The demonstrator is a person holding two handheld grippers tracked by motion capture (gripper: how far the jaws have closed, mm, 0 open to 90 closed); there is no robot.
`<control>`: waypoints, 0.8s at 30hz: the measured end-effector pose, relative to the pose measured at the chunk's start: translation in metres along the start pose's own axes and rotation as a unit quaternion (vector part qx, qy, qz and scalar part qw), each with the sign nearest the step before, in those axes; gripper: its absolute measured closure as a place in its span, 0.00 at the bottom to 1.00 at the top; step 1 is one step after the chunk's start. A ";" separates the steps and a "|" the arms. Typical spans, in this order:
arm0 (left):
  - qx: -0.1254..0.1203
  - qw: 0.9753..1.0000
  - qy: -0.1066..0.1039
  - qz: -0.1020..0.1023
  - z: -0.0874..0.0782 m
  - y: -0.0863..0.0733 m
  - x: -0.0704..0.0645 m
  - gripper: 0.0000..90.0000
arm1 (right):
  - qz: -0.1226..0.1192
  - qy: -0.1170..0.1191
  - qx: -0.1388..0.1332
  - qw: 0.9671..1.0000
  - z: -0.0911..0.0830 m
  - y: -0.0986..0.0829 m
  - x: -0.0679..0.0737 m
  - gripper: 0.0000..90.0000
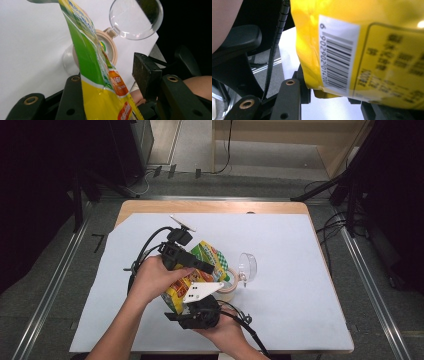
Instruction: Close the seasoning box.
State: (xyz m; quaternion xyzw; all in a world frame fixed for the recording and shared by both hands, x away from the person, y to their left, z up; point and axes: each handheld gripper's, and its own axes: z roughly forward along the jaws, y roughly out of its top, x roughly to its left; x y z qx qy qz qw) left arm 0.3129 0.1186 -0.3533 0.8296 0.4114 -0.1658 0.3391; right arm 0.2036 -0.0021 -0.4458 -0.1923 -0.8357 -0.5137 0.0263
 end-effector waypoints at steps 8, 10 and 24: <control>-0.002 1.000 -0.003 -0.002 -0.001 0.002 -0.002 0.64 | -0.005 0.005 -0.005 1.000 -0.001 0.000 0.000 0.70; 0.001 1.000 0.000 0.000 -0.001 0.002 -0.003 0.67 | -0.010 0.008 -0.003 1.000 0.000 0.000 0.002 0.69; 0.023 0.999 0.008 0.023 -0.002 0.012 -0.003 0.76 | -0.003 0.008 -0.001 1.000 -0.001 0.008 0.002 0.71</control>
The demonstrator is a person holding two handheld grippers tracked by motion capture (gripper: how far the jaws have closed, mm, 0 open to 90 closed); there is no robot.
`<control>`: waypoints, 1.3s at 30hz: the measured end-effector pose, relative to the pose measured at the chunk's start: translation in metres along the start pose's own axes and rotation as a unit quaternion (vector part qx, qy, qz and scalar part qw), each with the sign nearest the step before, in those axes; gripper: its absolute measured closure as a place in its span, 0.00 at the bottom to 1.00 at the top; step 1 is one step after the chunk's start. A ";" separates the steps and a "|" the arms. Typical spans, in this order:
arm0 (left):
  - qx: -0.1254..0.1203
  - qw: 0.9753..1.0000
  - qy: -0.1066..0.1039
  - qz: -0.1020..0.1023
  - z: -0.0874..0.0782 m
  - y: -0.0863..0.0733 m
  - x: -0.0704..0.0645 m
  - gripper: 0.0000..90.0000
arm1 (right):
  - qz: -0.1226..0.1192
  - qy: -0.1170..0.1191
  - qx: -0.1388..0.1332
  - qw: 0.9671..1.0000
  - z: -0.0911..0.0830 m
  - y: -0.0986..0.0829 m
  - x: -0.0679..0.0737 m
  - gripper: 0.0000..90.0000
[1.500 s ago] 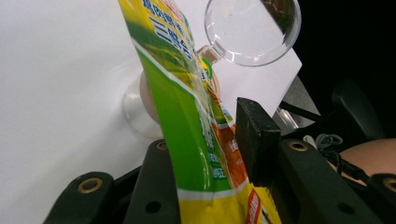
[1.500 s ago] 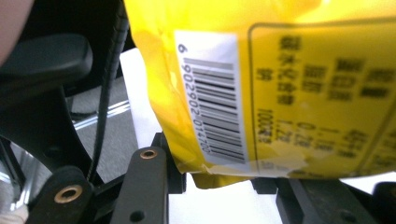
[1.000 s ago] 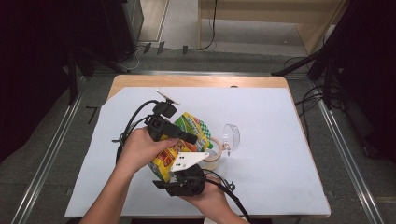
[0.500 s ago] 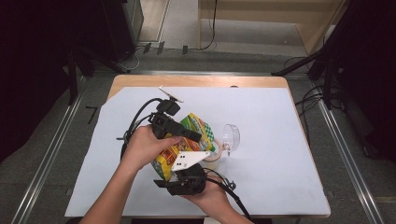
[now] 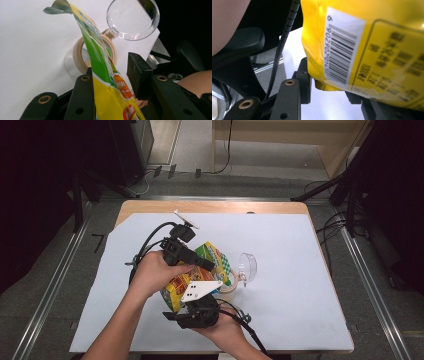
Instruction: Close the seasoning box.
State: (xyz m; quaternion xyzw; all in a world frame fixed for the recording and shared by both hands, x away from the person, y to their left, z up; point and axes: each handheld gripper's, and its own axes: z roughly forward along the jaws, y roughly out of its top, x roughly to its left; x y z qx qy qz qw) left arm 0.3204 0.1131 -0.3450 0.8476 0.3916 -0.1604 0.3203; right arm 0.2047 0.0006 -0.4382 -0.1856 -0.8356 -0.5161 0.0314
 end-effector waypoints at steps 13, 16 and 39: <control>-0.005 1.000 -0.001 -0.013 0.000 -0.002 0.005 0.74 | 0.022 0.000 -0.007 1.000 -0.002 0.003 -0.005 0.72; -0.008 1.000 -0.002 -0.007 -0.001 -0.003 0.002 0.72 | 0.026 -0.001 -0.012 1.000 -0.003 0.004 -0.005 0.72; -0.014 0.999 0.041 0.016 -0.006 -0.005 -0.010 0.88 | 0.001 -0.008 -0.007 1.000 0.001 0.003 -0.003 0.77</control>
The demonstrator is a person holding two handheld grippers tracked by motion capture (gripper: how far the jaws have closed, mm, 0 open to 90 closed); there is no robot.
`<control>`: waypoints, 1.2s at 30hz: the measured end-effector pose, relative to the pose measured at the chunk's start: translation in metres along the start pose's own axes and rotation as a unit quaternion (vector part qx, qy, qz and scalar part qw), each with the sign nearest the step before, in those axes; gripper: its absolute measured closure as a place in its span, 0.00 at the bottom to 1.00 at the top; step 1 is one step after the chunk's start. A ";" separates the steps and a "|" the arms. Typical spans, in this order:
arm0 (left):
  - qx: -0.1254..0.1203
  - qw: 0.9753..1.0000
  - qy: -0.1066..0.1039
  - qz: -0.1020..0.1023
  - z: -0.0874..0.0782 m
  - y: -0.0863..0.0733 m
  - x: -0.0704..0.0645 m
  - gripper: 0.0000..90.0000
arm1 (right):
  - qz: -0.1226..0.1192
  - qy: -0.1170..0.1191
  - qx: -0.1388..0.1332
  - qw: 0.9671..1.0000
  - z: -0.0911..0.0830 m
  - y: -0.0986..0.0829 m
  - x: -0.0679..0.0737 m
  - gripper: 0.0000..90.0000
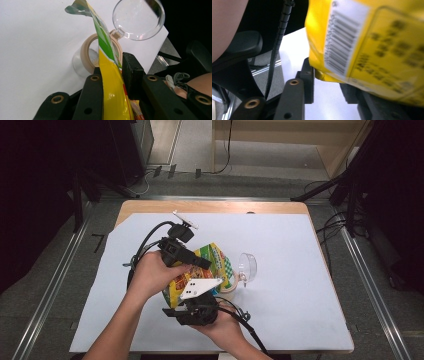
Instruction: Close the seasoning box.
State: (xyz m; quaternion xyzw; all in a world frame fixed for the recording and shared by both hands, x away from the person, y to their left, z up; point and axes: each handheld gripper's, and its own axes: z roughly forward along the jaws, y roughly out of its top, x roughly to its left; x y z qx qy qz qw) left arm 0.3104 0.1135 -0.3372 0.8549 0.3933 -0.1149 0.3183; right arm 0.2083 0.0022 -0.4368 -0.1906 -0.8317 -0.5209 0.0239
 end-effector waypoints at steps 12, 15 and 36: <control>-0.014 1.000 -0.001 -0.002 -0.004 0.001 -0.004 0.85 | 0.014 -0.005 -0.009 1.000 -0.001 0.001 0.001 0.77; -0.014 1.000 0.007 0.003 -0.005 0.001 -0.007 0.86 | 0.013 -0.008 -0.008 1.000 -0.001 0.000 0.000 0.77; -0.030 1.000 0.000 0.000 -0.007 0.004 -0.001 0.83 | 0.014 -0.012 -0.008 1.000 -0.006 0.006 0.000 0.77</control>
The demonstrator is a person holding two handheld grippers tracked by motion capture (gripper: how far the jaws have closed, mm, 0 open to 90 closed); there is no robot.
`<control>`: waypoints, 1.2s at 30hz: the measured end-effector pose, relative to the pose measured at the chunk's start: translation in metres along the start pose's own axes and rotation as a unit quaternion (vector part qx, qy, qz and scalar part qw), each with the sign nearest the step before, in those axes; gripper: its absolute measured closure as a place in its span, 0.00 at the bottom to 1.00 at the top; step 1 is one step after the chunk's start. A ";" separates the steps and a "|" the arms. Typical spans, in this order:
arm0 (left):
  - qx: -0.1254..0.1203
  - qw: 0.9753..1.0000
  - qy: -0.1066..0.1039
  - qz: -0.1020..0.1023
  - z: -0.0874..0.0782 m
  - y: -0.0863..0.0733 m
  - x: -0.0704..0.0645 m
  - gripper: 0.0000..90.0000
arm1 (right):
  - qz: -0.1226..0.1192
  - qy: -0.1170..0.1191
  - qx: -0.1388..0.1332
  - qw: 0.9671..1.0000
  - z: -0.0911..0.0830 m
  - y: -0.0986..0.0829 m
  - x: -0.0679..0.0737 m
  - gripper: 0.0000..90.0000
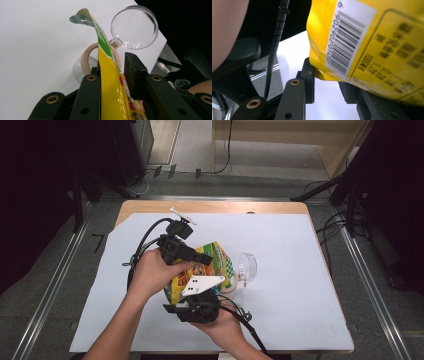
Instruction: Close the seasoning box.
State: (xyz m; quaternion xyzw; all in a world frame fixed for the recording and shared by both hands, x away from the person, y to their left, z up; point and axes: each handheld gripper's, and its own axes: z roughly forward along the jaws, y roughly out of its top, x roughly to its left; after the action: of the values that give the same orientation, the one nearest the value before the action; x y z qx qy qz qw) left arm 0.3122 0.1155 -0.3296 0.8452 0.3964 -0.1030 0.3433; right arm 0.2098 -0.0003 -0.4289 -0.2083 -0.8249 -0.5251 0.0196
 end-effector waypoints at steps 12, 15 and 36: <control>0.007 1.000 0.004 0.015 -0.002 0.001 -0.009 0.87 | 0.008 0.006 -0.002 1.000 0.001 -0.001 -0.002 0.78; 0.010 0.999 0.018 0.026 -0.002 0.001 -0.015 0.88 | 0.010 0.005 -0.002 1.000 0.002 -0.002 -0.002 0.79; 0.002 0.999 0.025 0.022 -0.003 0.001 -0.013 0.89 | 0.004 -0.002 0.001 1.000 0.005 -0.001 -0.007 0.78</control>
State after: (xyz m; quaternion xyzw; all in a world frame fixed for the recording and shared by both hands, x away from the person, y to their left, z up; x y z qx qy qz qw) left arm 0.3039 0.1091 -0.3204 0.8565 0.3863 -0.0750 0.3341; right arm 0.2169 0.0015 -0.4343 -0.2123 -0.8245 -0.5242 0.0199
